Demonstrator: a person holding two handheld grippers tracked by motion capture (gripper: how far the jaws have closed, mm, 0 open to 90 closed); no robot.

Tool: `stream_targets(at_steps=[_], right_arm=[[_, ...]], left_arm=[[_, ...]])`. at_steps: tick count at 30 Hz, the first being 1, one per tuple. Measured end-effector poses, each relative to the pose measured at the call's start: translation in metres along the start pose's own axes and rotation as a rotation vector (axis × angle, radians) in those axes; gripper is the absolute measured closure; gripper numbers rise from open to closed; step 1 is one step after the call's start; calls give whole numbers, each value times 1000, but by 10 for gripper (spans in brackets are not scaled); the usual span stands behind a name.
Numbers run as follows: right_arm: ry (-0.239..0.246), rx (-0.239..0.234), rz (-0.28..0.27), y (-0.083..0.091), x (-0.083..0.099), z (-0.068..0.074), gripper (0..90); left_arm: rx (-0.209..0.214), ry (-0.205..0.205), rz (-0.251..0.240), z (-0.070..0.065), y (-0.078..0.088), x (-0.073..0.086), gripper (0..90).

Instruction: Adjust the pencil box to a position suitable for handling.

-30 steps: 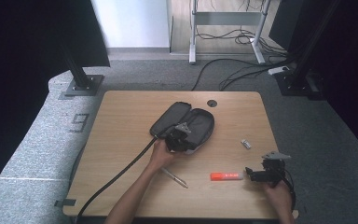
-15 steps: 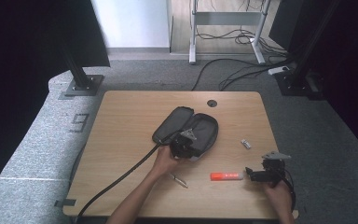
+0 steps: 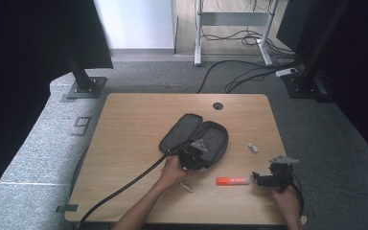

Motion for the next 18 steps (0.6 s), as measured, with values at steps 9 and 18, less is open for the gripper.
stream_targets(at_steps=[9,18], right_arm=[[0,0,0,0,0,0,0],[0,0,0,0,0,0,0]], left_arm=[[25,-17,16,-16,-5,4,878],[36,-26,18,-28,-4,9,876]])
Point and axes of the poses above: each handheld gripper's, and its own axes: y roughly backward along the jaws, x roughly out of its underside, z roughly to its left, the point moved 2 cm from there along -y, roughly forward along the jaws, and after that the axes turned 7 degrees about y, right-handed, at the moved point
